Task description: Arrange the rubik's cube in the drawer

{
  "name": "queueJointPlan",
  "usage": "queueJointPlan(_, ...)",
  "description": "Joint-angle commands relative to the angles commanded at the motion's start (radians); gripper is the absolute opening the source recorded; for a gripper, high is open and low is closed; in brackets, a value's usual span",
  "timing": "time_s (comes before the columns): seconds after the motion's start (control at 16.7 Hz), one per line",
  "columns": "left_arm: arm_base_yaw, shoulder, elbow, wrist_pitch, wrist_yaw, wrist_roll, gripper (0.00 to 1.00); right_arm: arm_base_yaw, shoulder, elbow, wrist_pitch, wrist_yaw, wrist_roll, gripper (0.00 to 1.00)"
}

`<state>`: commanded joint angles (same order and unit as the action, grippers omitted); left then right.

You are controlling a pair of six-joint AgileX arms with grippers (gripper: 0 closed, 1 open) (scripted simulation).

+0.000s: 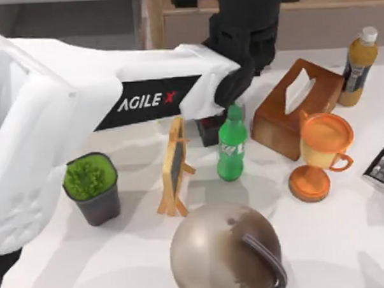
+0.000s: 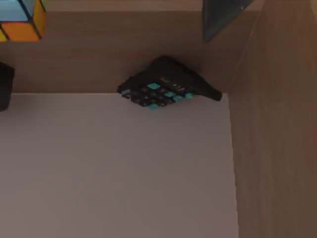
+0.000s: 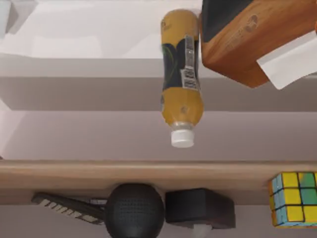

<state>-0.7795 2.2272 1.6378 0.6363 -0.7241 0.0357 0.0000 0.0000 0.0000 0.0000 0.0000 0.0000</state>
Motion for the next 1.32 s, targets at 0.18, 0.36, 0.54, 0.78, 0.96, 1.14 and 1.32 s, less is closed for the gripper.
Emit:
queueJointPlan(0.18, -0.056, 0.181, 0.122, 0.038, -0.06, -0.01, 1.0, 0.0, 0.0, 0.0, 0.0, 0.0, 0.0, 1.0)
queueJointPlan(0.36, -0.086, 0.272, 0.182, 0.056, -0.093, -0.02, 1.0, 0.0, 0.0, 0.0, 0.0, 0.0, 0.0, 1.0)
queueJointPlan(0.54, -0.089, 0.281, 0.188, 0.057, -0.096, -0.022, 1.0, 0.0, 0.0, 0.0, 0.0, 0.0, 0.0, 1.0)
queueJointPlan(0.78, -0.085, 0.28, 0.185, 0.053, -0.093, -0.021, 1.0, 0.0, 0.0, 0.0, 0.0, 0.0, 0.0, 1.0)
queueJointPlan(0.96, -0.078, 0.291, 0.241, 0.013, -0.084, -0.022, 1.0, 0.0, 0.0, 0.0, 0.0, 0.0, 0.0, 1.0)
queueJointPlan(1.14, -0.06, 0.325, 0.345, -0.055, -0.066, -0.021, 1.0, 0.0, 0.0, 0.0, 0.0, 0.0, 0.0, 1.0)
queueJointPlan(1.32, -0.037, 0.381, 0.459, -0.11, -0.043, -0.02, 1.0, 0.0, 0.0, 0.0, 0.0, 0.0, 0.0, 1.0)
